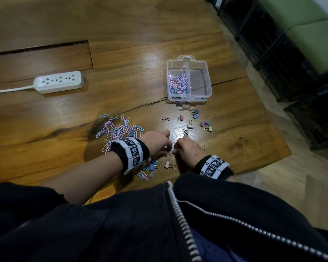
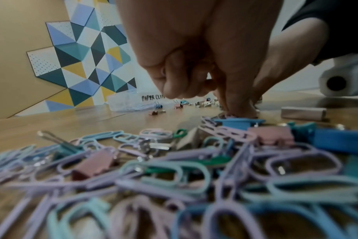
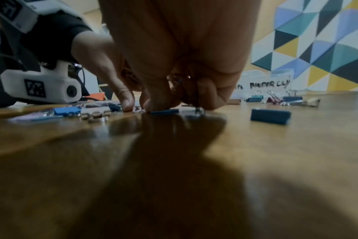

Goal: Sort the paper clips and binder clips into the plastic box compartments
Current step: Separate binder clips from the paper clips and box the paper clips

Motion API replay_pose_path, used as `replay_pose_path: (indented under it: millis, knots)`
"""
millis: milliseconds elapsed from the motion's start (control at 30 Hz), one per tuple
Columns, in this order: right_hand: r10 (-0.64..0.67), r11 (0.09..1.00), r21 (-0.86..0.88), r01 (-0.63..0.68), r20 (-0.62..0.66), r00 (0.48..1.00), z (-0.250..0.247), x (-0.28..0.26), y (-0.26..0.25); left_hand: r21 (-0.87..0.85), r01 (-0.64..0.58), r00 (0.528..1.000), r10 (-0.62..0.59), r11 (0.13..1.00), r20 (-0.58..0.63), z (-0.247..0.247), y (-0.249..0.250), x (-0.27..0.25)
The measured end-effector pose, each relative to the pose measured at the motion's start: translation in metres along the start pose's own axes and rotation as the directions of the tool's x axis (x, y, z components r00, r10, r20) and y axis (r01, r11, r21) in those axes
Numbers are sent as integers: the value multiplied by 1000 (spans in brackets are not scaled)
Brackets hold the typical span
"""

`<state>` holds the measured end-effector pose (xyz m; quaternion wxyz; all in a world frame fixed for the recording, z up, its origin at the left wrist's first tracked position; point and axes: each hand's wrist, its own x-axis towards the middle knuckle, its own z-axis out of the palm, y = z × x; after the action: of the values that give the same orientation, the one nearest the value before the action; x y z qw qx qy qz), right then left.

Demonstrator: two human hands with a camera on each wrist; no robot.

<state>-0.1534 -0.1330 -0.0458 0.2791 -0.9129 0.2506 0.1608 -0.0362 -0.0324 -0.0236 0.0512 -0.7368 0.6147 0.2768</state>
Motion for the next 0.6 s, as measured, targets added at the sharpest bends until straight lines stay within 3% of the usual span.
replay_pose_path:
  millis: [100,267,367,500,600]
  knots:
    - [-6,1000,-11,6,5,1000,2,0,0,-27,-11,1000,10,1000,-16,-1,-1,0]
    - [-7,981,195,21,-69,998,-2,-3,7,-24,-38,999,38,999,-26,4,4,0]
    - [-11,967,253,23,-48,999,-10,-6,16,-51,-29,999,27,998,-44,8,8,2]
    - [-32,989,147,30,5,999,-12,-11,18,-301,45,999,-52,952,-15,6,-1,3]
    - [-39,997,61,38,14,999,-12,-10,14,-572,121,989,-145,812,3,-3,-12,-2]
